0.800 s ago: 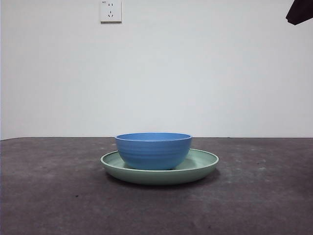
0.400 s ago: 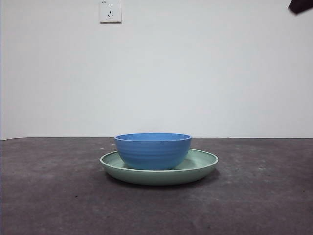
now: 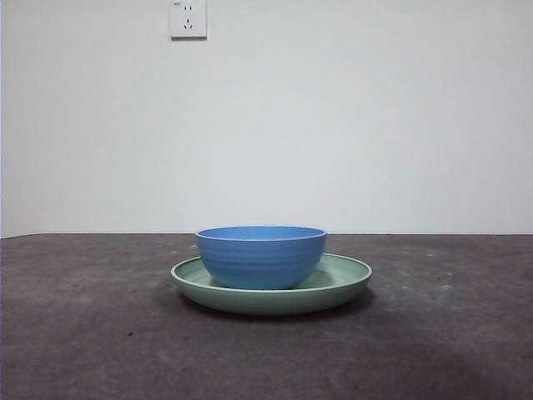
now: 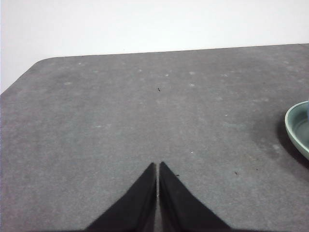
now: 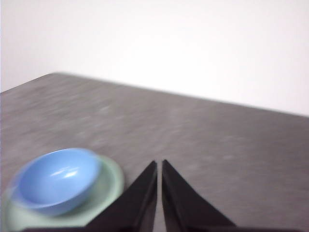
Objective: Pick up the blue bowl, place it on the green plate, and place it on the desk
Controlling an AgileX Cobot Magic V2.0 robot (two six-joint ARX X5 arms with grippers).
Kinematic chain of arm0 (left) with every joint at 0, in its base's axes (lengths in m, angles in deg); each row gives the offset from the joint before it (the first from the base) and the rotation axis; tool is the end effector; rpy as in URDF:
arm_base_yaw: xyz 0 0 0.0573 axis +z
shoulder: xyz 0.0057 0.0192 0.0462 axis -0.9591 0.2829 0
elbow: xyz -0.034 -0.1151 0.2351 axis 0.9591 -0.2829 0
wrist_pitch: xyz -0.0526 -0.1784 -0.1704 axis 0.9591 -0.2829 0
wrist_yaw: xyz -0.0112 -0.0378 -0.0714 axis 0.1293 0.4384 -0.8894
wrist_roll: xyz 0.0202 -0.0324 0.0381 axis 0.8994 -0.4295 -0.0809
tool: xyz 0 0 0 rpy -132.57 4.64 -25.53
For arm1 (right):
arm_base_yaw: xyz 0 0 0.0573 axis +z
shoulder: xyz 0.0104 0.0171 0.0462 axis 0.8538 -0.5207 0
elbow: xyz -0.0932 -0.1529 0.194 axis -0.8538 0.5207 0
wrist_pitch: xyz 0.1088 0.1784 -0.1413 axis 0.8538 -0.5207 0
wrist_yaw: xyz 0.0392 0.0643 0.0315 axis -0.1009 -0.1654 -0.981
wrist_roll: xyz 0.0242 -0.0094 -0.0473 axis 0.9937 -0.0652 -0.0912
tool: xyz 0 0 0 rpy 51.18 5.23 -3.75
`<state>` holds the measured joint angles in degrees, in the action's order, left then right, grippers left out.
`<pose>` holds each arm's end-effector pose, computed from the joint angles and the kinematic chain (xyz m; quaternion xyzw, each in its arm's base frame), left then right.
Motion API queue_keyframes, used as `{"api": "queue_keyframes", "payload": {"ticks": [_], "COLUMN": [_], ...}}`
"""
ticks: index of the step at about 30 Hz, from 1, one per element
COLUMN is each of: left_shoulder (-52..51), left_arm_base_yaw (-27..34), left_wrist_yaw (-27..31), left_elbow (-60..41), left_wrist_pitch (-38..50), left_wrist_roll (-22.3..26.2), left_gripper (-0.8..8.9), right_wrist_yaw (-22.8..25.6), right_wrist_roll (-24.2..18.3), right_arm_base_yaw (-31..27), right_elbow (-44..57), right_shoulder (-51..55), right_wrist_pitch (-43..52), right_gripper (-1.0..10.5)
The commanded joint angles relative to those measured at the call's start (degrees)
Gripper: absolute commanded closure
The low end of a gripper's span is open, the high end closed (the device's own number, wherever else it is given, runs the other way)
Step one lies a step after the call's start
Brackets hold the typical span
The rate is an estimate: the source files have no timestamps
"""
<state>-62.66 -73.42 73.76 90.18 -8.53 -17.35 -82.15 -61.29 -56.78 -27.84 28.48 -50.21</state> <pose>0.0948 -0.0028 0.1573 0.0243 0.0725 -0.0533 0.9956 0.0978 0.0132 0.2758 0.0051 0.0432 0.1913 0.9806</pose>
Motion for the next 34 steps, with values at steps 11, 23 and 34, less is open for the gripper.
{"api": "queue_keyframes", "payload": {"ticks": [11,23,34], "left_shoulder": [-0.13,-0.13,-0.13], "left_arm_base_yaw": [0.07,0.07,0.07], "left_wrist_yaw": [0.07,0.07,0.07], "left_elbow": [-1.18,-1.18,-1.18], "left_wrist_pitch": [-0.46,-0.46,-0.46], "left_wrist_roll": [-0.55,-0.55,-0.55], "left_gripper": [8.04,8.04,8.04], "right_wrist_yaw": [9.88,10.23,10.19], "right_wrist_roll": [-0.15,1.38,1.73], "right_arm_base_yaw": [-2.54,-2.54,-2.51], "right_elbow": [20.72,26.69,26.69], "right_shoulder": [14.23,18.60,18.60], "right_wrist_pitch": [11.39,8.26,4.50], "right_gripper": [9.4,9.4,9.4]}}
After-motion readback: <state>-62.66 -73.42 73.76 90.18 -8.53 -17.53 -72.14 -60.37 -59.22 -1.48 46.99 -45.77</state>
